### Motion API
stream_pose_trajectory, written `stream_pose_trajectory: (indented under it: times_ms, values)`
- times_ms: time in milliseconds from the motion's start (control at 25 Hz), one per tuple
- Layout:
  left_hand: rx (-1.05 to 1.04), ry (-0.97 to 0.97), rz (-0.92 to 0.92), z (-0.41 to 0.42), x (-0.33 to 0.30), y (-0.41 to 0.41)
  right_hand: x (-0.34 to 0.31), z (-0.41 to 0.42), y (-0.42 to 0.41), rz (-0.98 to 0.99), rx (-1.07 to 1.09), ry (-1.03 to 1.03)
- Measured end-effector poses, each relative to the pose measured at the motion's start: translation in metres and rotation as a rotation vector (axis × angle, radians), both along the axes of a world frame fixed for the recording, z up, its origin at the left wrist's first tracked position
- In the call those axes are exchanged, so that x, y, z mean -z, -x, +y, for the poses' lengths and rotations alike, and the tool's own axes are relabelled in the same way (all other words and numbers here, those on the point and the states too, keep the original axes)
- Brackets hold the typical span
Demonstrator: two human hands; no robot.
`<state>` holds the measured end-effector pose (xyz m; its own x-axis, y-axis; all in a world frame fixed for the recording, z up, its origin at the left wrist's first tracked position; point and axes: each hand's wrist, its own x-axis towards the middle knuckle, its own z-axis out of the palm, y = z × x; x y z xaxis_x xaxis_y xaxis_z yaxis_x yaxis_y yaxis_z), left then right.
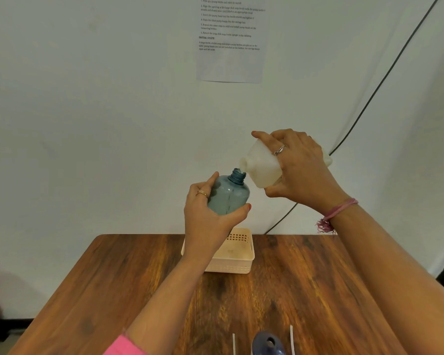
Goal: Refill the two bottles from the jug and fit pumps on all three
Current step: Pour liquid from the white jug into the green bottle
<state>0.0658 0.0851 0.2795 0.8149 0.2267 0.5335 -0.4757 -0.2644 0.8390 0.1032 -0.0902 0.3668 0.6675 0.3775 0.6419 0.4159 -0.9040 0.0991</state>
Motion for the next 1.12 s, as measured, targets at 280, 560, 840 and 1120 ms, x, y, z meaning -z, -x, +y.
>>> stream_pose_trajectory:
  times_ms: [280,560,840,1120]
  values:
    - [-0.002,-0.002,0.005,0.0005,0.0,0.0003,-0.0014,0.0015,0.0008,-0.007,0.007,0.023]
    - [-0.009,-0.001,0.019,0.001,-0.0001,0.001,-0.0009,0.0012,0.0016,0.0,0.016,0.018]
    - [-0.007,0.015,0.017,0.0,-0.0016,0.002,-0.0007,-0.0003,0.0004,-0.005,0.018,0.026]
    - [-0.004,0.021,0.027,-0.0008,-0.0007,0.0013,0.0002,-0.0009,0.0022,-0.002,0.011,0.017]
